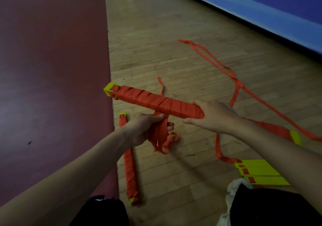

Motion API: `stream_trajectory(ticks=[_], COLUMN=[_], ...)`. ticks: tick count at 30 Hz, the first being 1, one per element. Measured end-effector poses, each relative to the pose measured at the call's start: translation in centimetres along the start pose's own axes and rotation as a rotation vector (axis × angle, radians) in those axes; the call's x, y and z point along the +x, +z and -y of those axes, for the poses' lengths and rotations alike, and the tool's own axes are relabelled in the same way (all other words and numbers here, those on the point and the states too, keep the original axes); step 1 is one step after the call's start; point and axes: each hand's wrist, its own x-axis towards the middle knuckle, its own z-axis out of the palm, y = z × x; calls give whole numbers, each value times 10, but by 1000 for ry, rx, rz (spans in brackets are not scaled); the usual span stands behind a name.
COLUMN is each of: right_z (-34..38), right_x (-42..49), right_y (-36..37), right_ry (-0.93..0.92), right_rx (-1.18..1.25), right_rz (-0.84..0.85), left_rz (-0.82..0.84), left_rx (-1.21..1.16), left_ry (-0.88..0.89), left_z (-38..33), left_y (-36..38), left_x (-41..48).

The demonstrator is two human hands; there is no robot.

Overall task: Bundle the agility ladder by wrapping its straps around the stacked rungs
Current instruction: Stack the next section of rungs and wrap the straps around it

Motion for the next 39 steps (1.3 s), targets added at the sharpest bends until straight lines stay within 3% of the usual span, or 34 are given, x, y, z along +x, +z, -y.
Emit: stream_trajectory(ticks=[11, 18, 22, 25, 27, 32, 34, 36, 39], right_z=[16, 18, 19, 21, 18, -5, -8, -6, -1], right_x=[0, 1, 1, 1, 3, 7, 4, 1, 2], right_y=[8, 18, 28, 21, 8, -18, -20, -18, -15], right_ry=[-64, -282, -380, -344, -222, -10, 85, 105, 73], right_rx=[-174, -285, -297, -295, -156, 667, 790, 870, 950], right_rz=[-155, -541, -575, -420, -139, 383, 560, 656, 628], left_rz=[-39, -21, -124, -119, -103, -54, -12, 25, 41], left_rx=[-18, 5, -62, -12, 46, 87, 94, 104, 110], left_ry=[122, 132, 99, 118, 172, 282, 325, 367, 384], left_z=[-1, -7, -2, -1, -2, -2, -2, -4, -8], left_y=[0, 1, 1, -3, -5, -5, -7, -9, -10], left_x=[2, -7, -4, -3, -3, -2, -1, 0, 1])
